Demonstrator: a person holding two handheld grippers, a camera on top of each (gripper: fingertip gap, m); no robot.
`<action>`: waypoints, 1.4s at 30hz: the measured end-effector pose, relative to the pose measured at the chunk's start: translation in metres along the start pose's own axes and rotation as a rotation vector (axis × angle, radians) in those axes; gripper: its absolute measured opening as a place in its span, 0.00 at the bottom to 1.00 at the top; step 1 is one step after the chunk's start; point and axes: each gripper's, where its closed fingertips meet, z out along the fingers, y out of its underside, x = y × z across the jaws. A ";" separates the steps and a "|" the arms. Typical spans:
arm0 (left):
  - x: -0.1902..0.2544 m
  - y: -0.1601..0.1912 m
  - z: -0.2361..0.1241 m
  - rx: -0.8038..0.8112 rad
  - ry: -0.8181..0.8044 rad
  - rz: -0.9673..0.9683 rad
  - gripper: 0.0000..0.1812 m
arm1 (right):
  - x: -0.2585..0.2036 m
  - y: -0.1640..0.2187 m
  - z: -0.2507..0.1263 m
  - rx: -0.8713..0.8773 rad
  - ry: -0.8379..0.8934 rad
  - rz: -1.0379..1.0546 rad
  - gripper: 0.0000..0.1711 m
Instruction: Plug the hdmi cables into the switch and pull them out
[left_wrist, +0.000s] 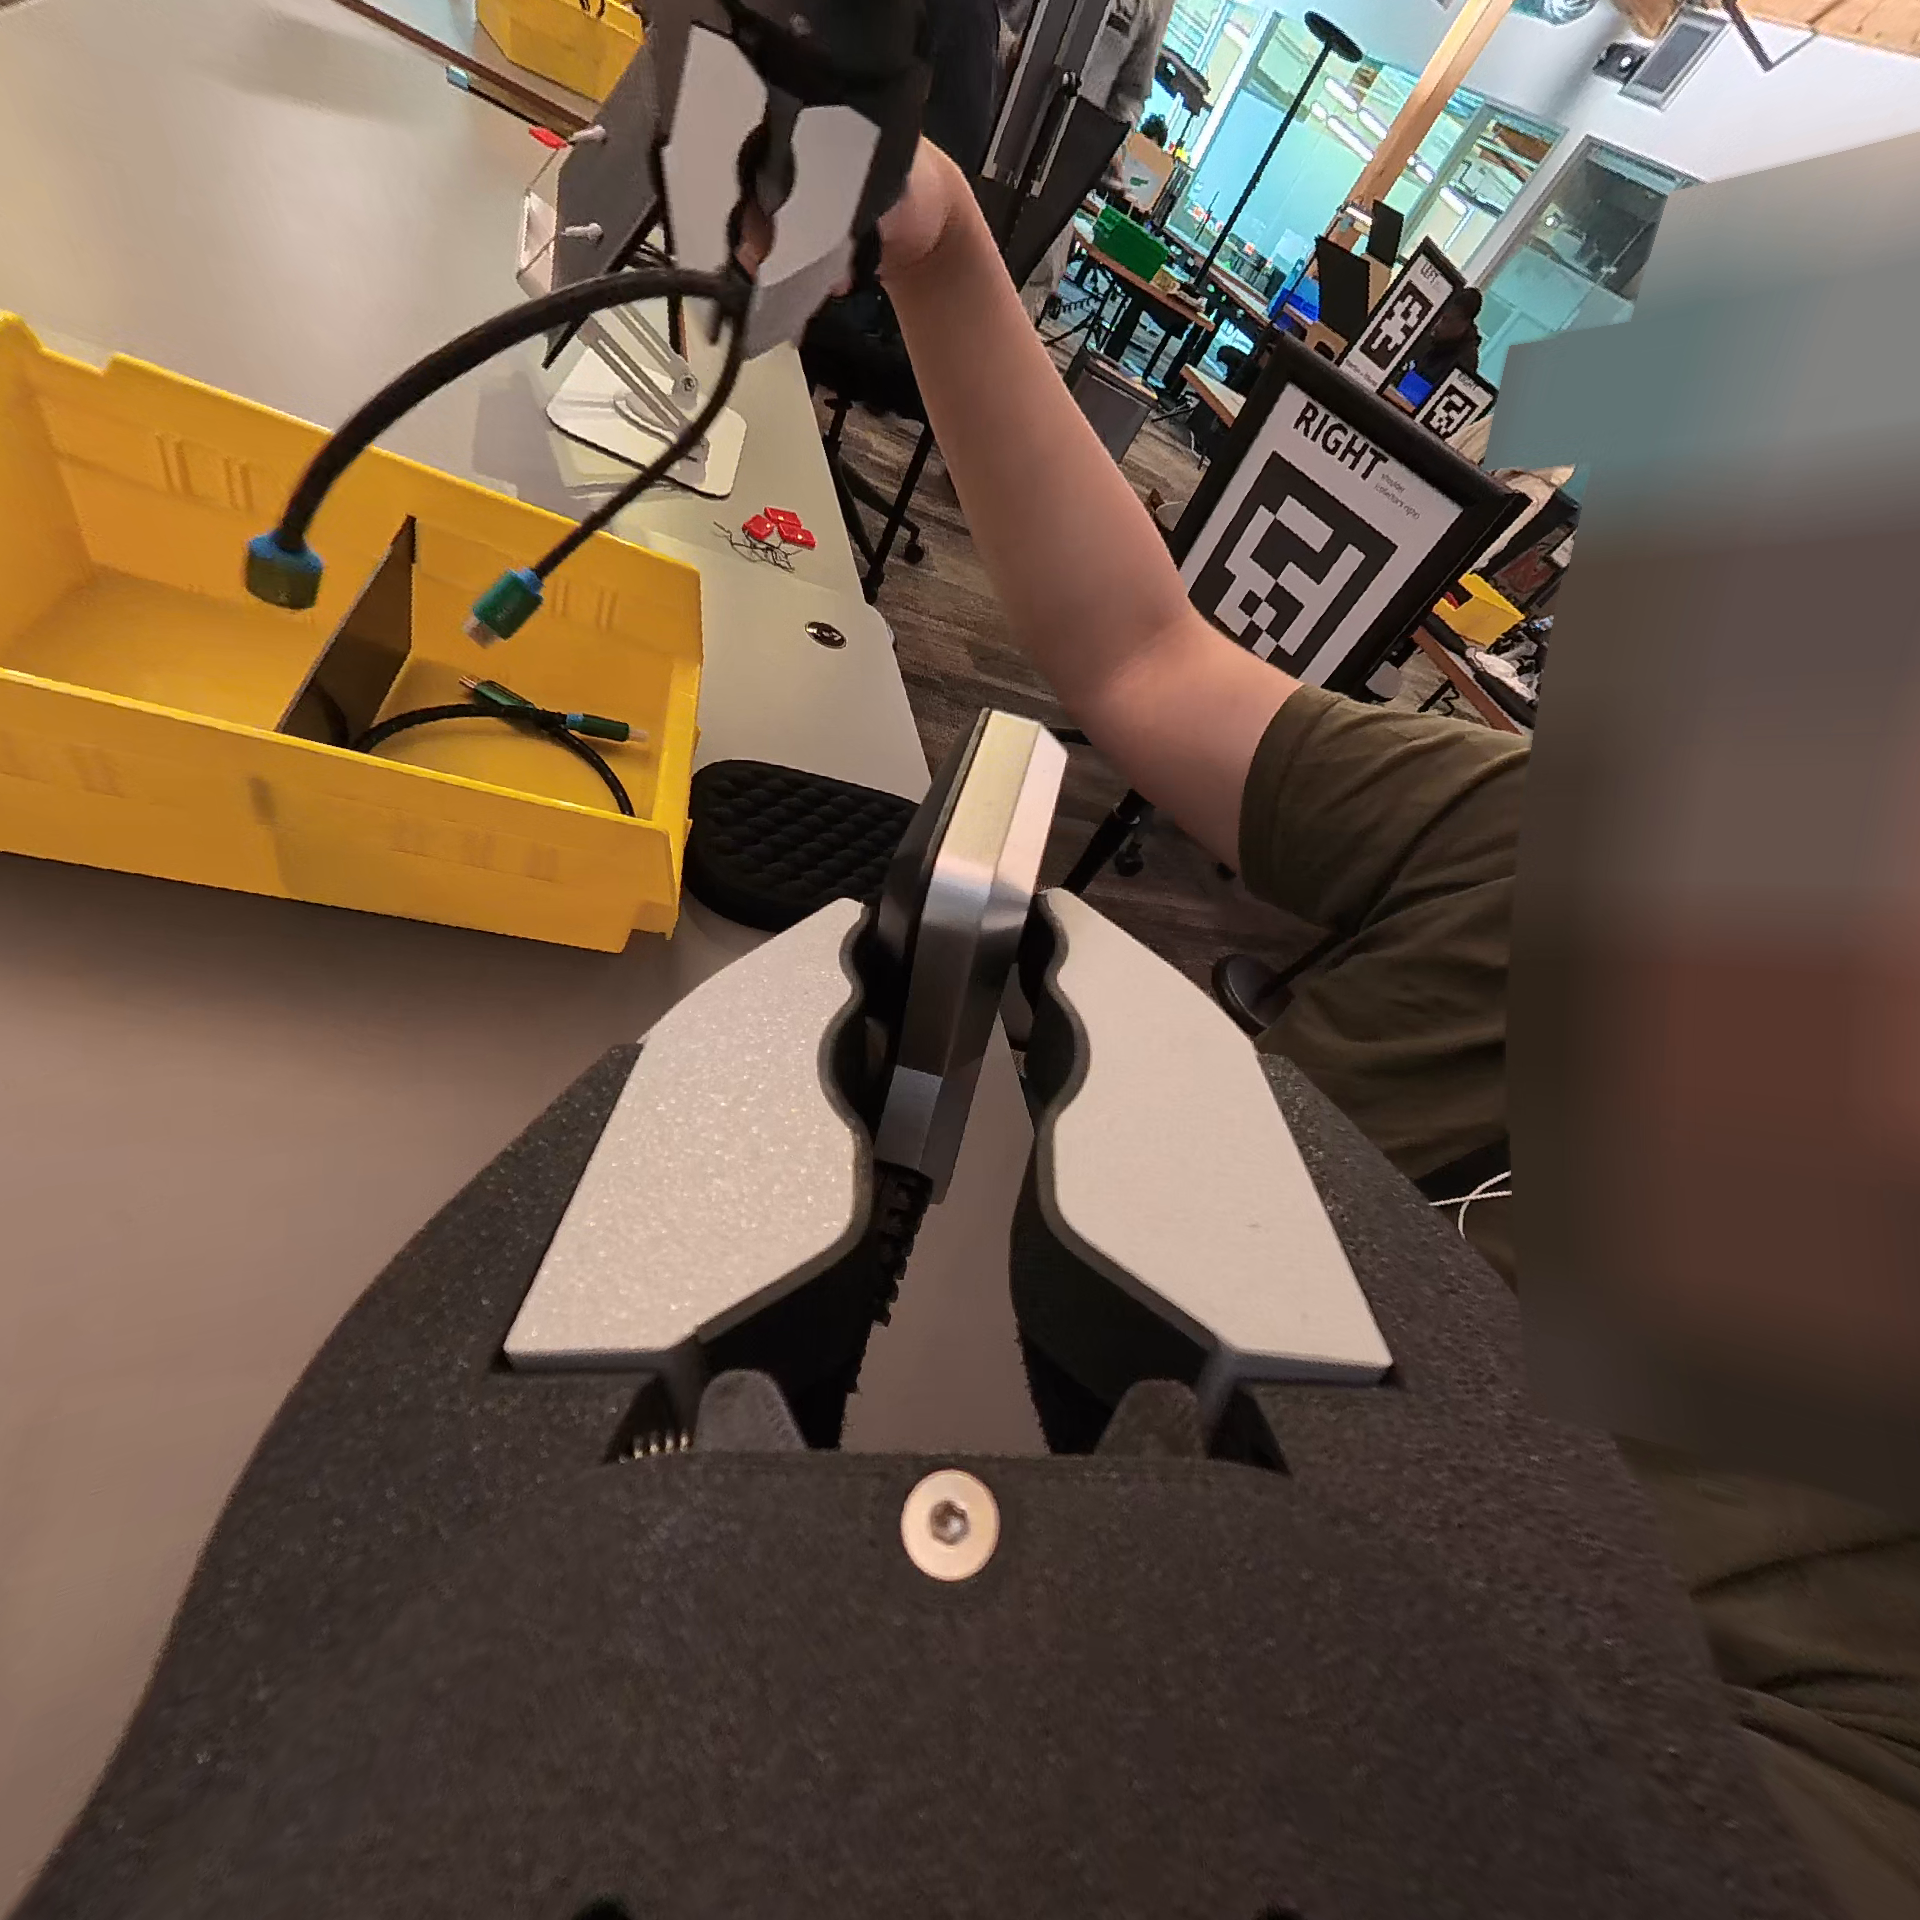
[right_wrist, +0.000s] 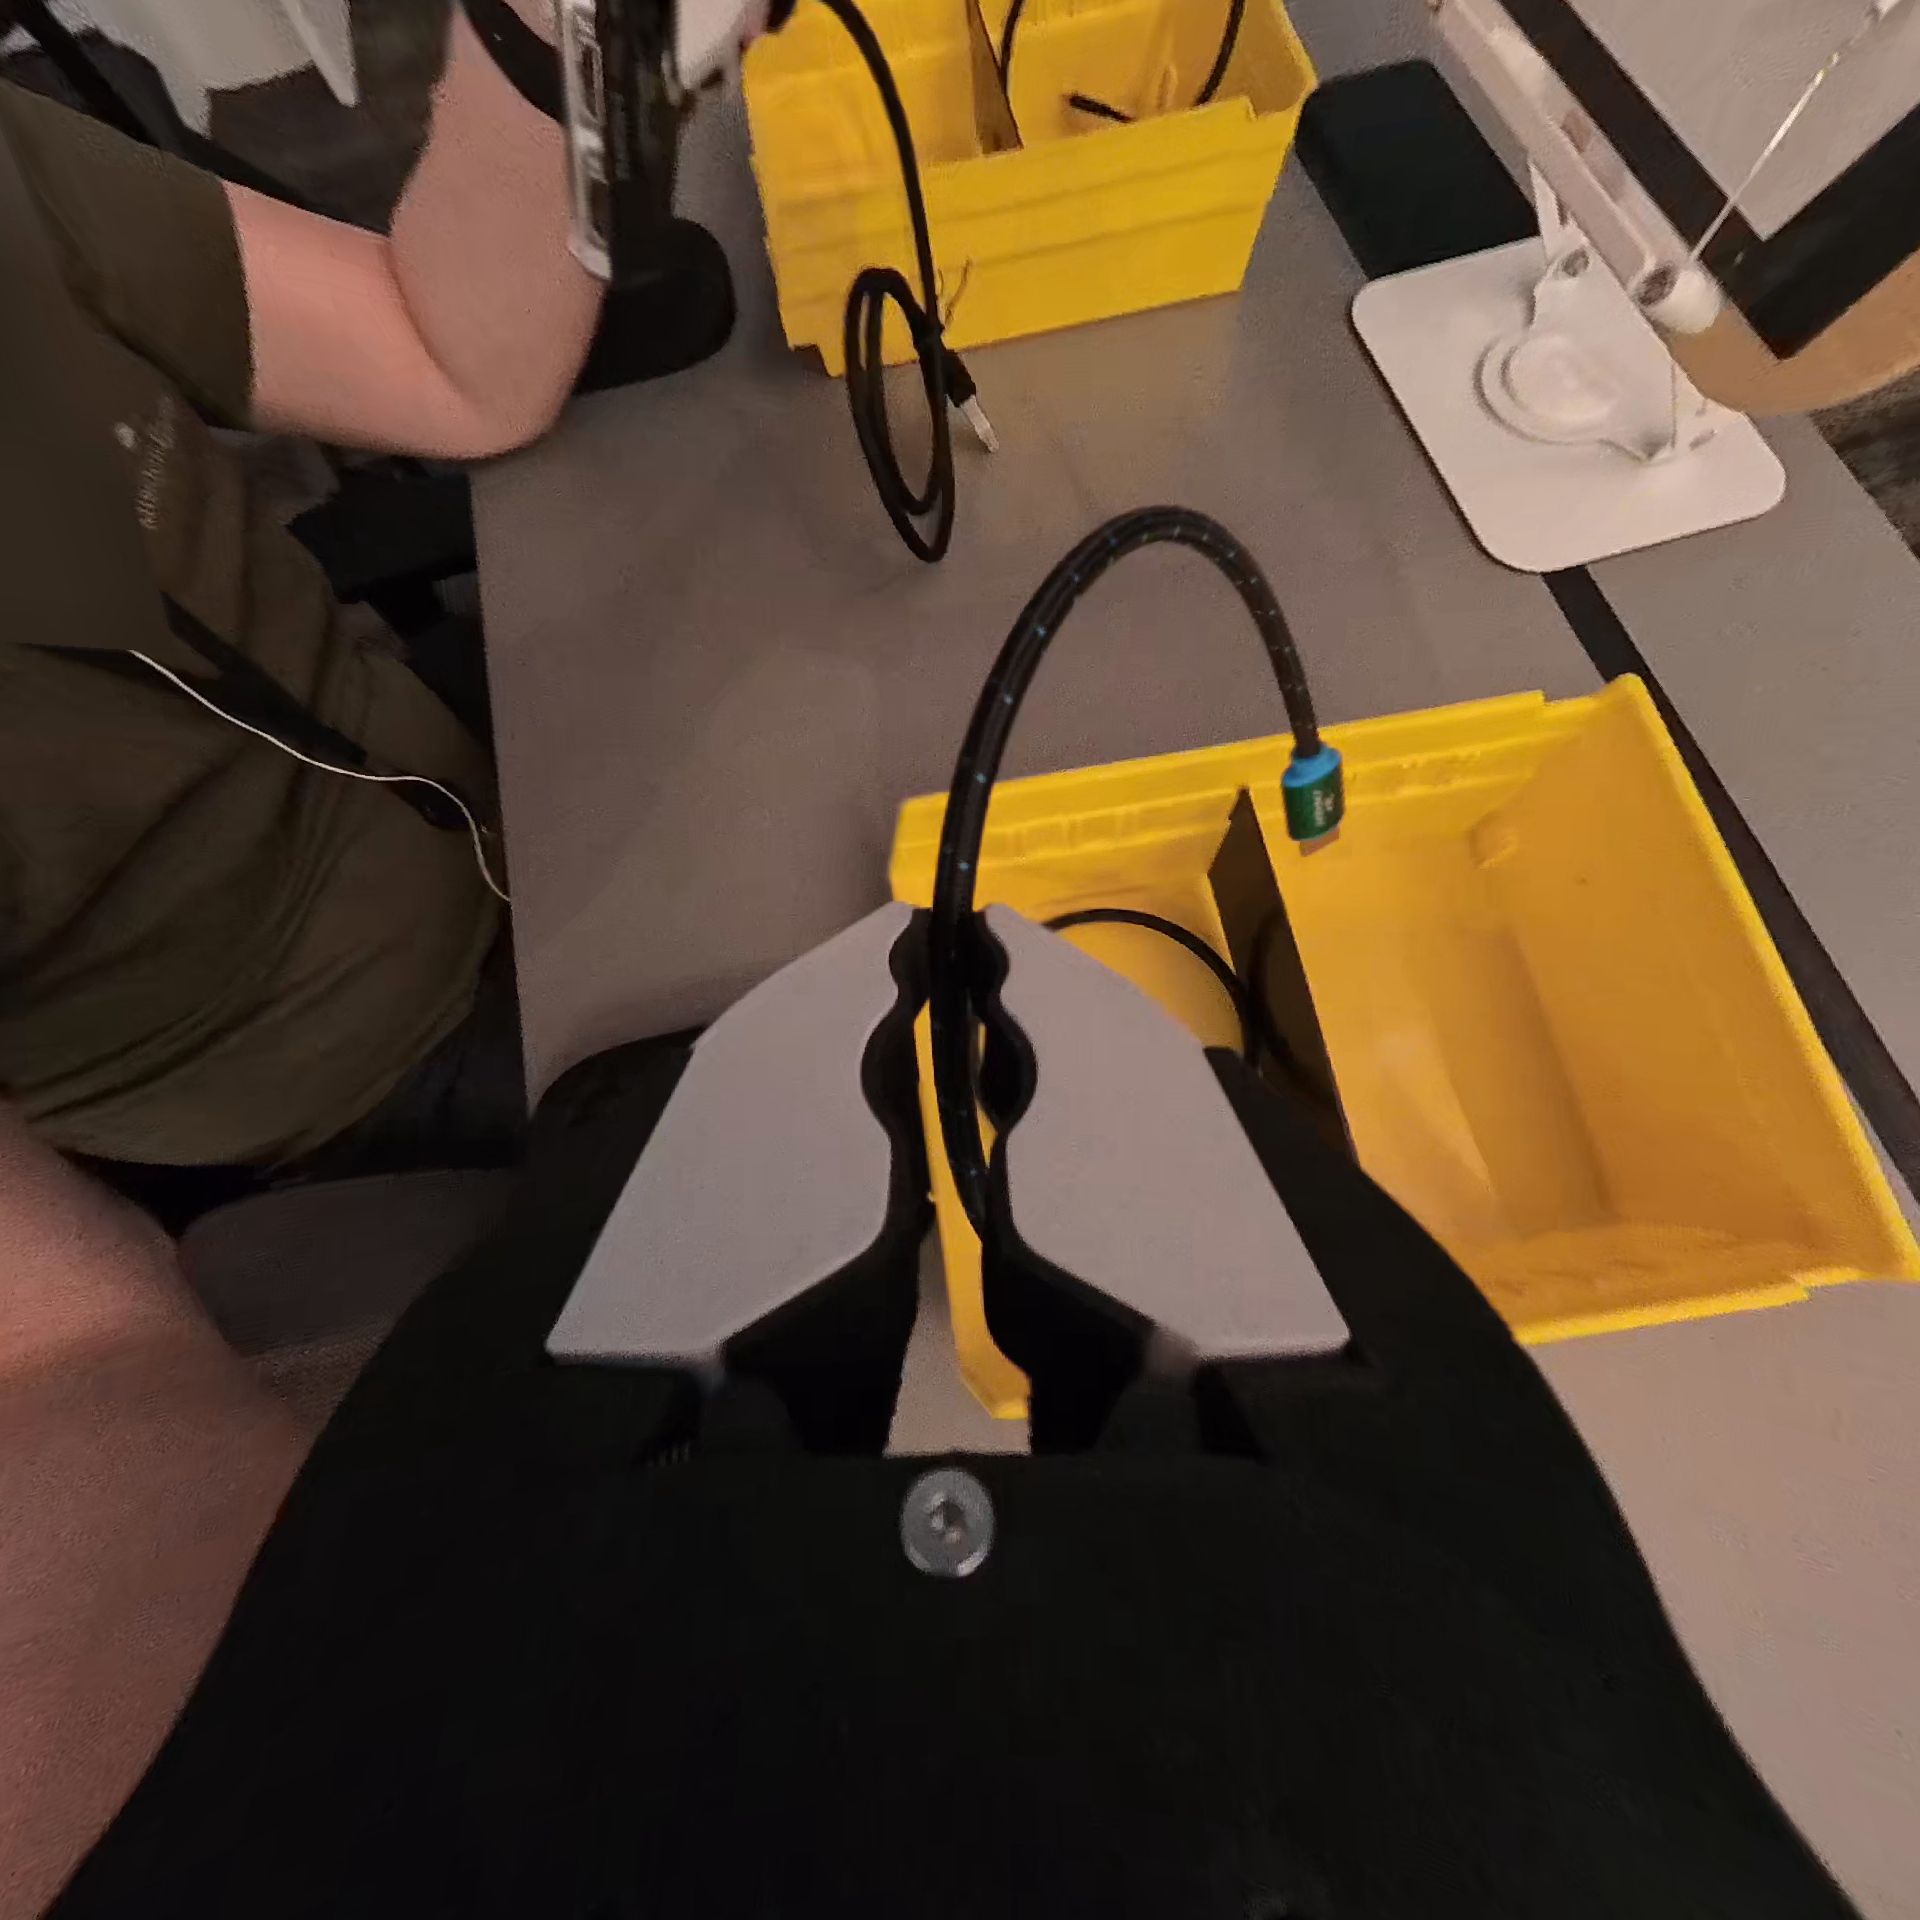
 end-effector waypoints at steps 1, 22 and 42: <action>-0.001 0.000 0.000 0.001 0.000 -0.002 0.14 | -0.006 -0.003 -0.002 0.027 -0.030 0.004 0.05; -0.003 0.004 0.008 -0.028 0.003 -0.008 0.14 | 0.128 0.101 0.045 -0.390 0.381 0.151 0.05; -0.008 -0.001 0.004 0.004 -0.035 -0.002 0.14 | 0.109 0.004 0.064 -0.022 0.552 0.004 0.30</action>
